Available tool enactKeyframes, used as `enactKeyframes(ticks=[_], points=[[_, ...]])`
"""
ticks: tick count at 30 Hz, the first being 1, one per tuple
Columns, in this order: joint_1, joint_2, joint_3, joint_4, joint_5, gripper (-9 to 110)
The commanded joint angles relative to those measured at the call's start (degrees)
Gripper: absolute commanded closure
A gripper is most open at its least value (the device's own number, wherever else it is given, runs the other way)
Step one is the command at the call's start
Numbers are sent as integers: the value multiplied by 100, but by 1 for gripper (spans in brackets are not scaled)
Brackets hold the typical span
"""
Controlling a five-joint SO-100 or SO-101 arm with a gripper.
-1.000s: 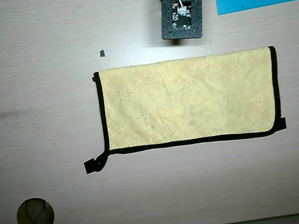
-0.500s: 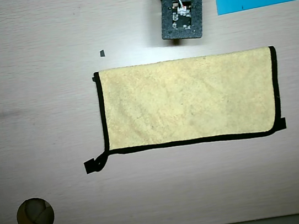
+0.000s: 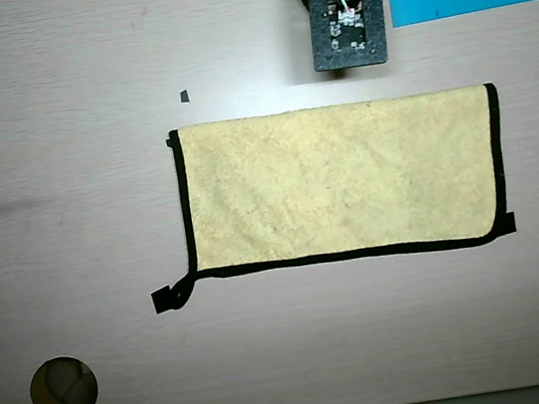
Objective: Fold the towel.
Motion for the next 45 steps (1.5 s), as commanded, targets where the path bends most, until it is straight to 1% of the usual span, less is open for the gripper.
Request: enactKeyframes(ticks=[1,5,10,14,18,21,27,30,37,45], points=[[-97,-18,229,26,-44,101],[-53,-18,229,26,-35,101],[149,-35,229,-114,475,101],[501,-79,149,-589,1160,101],[765,-492,-369,-993,2039,101],[949,-1063,-879,-1283,2435,100],[1608,-2514,-1925,-1696,3647,98],[1942,-3472,-2470,-1942,4351,97],[2777,-5801,-3823,-2628,6240,91],[3243,-7857,-5071,-3375,7831,85]])
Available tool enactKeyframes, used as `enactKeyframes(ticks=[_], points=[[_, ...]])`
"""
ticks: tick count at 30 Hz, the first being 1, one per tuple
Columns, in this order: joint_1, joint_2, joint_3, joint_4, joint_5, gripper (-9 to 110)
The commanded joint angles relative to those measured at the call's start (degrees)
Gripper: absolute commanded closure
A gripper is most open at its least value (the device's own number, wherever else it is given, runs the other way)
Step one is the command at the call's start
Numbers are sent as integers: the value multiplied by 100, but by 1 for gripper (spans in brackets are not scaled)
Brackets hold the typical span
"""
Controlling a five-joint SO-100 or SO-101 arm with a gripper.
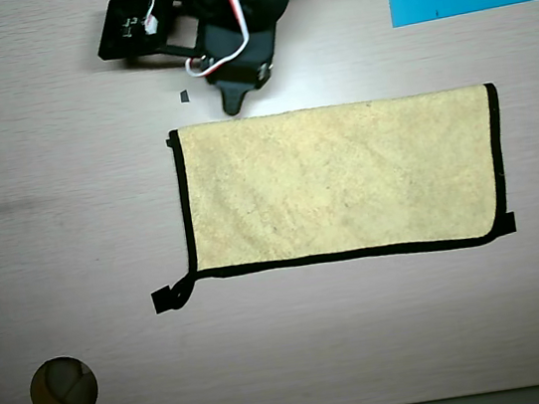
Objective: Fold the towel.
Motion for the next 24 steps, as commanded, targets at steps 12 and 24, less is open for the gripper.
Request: enactKeyframes(ticks=[12,24], points=[[519,-2153,-1547,-1090,1538,82],[483,-2373,-1195,-2021,1310,85]])
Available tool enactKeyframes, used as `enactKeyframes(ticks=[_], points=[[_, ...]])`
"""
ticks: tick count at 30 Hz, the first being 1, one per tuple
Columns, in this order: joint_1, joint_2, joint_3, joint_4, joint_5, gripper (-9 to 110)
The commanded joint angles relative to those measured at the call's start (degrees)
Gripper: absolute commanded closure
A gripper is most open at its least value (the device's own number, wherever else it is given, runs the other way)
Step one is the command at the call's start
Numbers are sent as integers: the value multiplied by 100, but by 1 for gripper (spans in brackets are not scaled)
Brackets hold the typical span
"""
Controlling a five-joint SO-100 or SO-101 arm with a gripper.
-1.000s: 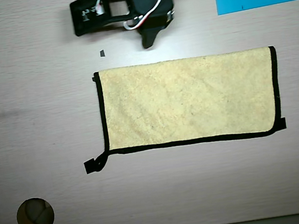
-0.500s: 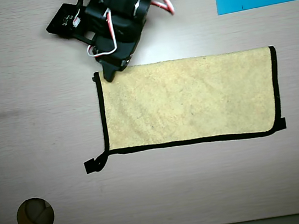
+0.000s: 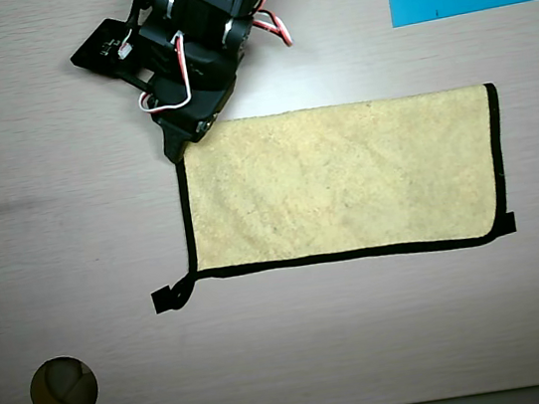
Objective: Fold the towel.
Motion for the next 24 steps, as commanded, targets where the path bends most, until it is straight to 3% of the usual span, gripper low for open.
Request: enactKeyframes(ticks=[1,24], points=[[-70,0,-26,-325,-229,86],[-255,-272,-70,-835,-1969,101]])
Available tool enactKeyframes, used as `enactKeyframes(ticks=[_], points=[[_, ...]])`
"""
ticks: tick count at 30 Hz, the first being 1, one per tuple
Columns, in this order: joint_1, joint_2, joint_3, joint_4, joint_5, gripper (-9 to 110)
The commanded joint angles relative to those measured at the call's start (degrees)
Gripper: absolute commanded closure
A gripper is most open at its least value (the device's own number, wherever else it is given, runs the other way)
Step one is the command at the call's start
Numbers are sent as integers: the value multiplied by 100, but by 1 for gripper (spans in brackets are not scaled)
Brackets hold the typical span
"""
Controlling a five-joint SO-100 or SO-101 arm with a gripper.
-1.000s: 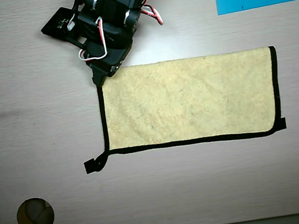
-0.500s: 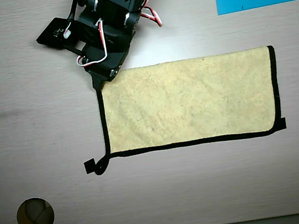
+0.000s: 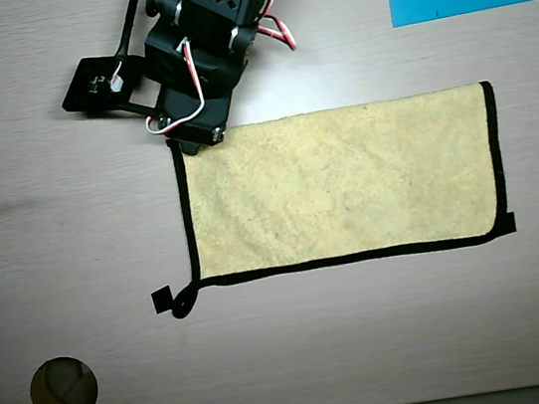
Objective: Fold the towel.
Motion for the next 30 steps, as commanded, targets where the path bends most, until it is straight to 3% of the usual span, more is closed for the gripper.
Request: enactKeyframes(ticks=[1,16,30], points=[[-123,9,-97,-114,-158,101],[18,888,-536,413,-729,101],[-694,2435,-79,1072,-1564,101]])
